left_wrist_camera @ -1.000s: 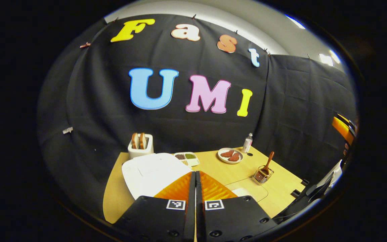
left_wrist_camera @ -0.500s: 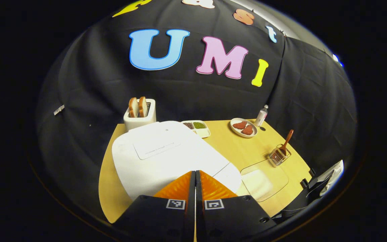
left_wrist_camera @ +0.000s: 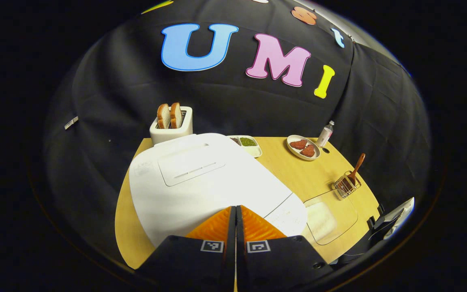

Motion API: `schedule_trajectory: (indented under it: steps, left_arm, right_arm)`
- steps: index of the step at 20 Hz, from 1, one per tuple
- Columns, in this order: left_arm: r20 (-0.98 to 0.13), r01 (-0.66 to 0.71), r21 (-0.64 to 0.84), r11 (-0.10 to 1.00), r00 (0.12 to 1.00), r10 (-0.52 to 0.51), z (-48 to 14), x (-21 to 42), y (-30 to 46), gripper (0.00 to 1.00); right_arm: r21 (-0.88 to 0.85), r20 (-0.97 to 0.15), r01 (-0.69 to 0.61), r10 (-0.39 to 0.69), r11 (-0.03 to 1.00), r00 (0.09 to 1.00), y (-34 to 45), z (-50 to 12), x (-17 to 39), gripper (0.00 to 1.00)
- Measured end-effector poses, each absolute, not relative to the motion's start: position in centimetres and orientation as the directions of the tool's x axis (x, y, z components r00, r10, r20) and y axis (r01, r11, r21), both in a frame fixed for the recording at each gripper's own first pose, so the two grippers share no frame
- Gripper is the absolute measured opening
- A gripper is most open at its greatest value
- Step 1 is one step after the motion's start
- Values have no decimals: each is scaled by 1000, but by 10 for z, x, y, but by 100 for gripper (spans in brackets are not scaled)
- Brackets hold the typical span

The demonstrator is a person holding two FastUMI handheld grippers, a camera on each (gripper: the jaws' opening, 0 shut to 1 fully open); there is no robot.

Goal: Close the left gripper, press the button to open the rice cooker; take a wooden spoon from the chopstick holder with the right hand, scoop a spoonful of rice and pour it into the rice cooker, then put the wooden spoon back into the chopstick holder.

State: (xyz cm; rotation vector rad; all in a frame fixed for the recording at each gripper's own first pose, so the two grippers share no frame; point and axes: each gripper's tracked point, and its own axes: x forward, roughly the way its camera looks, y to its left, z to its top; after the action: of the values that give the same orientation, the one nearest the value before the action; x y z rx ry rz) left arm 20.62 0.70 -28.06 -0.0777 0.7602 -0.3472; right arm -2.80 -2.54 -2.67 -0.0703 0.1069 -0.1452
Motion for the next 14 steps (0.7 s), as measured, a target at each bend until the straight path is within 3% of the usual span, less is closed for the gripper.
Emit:
schedule_trajectory:
  steps: [9, 14]
  left_arm:
    - [-691, 235, -272, 933, 628, -359, -291, 200, 8, 8]
    - [-692, 259, -195, 946, 648, -320, -284, 205, 9, 7]
  right_arm:
    - [-81, -109, 149, -157, 986, 982, -27, -32, -27, 97]
    - [-74, -108, 138, -145, 988, 983, -25, -33, -28, 97]
